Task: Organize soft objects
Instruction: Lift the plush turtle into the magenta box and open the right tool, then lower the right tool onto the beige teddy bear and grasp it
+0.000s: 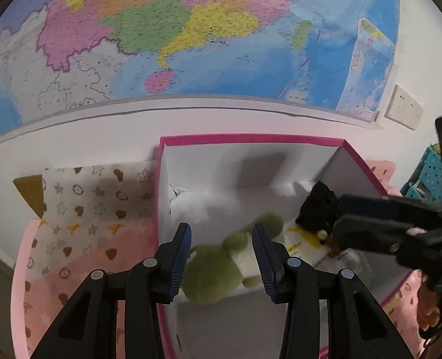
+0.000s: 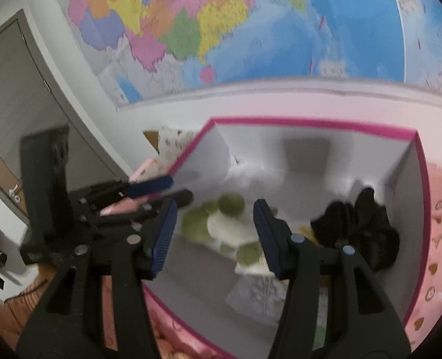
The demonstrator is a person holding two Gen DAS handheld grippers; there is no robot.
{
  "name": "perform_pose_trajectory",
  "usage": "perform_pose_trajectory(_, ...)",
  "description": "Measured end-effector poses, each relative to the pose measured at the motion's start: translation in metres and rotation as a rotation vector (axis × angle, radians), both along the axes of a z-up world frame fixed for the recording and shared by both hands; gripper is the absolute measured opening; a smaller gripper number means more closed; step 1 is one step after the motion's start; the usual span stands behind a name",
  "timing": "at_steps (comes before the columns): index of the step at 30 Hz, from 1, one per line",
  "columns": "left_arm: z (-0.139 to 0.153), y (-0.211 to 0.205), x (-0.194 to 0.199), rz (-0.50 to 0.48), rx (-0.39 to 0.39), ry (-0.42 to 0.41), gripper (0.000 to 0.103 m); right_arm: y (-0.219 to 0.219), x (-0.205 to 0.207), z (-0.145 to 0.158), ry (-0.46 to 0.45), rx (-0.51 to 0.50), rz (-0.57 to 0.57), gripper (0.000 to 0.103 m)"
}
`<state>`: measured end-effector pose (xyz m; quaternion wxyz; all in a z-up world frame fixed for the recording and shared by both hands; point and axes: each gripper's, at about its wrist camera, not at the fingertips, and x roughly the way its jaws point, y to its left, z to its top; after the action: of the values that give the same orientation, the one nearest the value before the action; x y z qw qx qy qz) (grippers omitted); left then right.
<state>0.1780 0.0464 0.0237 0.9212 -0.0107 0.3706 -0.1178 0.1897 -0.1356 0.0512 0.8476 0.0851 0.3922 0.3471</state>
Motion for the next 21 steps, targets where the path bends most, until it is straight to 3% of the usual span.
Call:
perform_pose_trajectory(5,0.008,-0.001,-0.026,-0.037,-0.017,-0.033,0.045,-0.005,-0.018,-0.007,0.005,0.005,0.016,0.056)
perform_pose_trajectory(13,0.017,0.001,-0.081,-0.095,-0.053,-0.09,0.051,-0.023,-0.076,0.003,-0.074,0.048,0.04,0.056)
perform_pose_trajectory(21,0.001,0.006,-0.123,-0.099,-0.069,-0.076,0.053,-0.042,-0.131,-0.008,-0.066,0.081,0.07,0.056)
